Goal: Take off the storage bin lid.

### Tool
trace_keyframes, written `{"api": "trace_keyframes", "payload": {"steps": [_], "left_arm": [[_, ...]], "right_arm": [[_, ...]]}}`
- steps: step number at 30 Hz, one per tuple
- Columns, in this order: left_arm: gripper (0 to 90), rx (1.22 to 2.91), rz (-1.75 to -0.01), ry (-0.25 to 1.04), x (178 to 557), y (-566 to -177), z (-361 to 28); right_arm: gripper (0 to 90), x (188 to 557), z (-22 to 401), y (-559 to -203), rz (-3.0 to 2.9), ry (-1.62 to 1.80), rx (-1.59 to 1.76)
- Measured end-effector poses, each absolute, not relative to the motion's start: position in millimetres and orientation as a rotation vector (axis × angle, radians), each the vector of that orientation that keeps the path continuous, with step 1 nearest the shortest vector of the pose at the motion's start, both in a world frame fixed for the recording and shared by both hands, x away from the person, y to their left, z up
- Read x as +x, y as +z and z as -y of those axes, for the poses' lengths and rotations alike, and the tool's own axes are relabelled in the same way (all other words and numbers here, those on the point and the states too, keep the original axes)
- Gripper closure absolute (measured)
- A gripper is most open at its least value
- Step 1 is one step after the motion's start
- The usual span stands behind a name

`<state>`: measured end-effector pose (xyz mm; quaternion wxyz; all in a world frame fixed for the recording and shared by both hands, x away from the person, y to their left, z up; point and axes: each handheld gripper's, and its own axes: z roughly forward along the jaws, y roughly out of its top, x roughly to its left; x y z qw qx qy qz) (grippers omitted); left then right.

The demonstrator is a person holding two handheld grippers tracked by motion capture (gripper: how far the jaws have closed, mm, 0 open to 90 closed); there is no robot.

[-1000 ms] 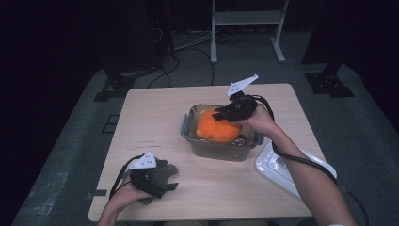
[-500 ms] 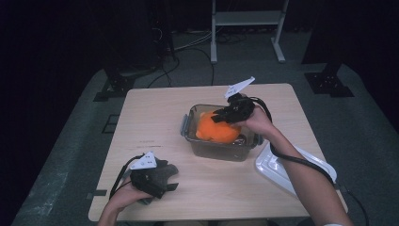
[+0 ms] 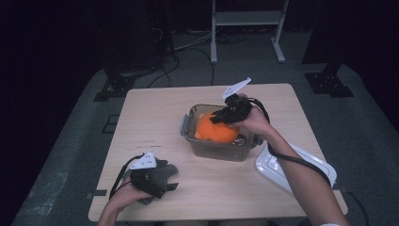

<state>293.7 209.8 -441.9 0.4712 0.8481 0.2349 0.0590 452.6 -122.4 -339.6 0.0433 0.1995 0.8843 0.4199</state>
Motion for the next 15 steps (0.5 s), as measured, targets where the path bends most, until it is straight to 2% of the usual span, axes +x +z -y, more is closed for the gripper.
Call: {"api": "trace_keyframes", "payload": {"steps": [15], "left_arm": [[2.4, 2.075, -0.577, 0.14, 293.7, -442.2, -209.8]], "right_arm": [[70.3, 455.5, 119.2, -348.7, -2.734, 1.263, 0.626]]}}
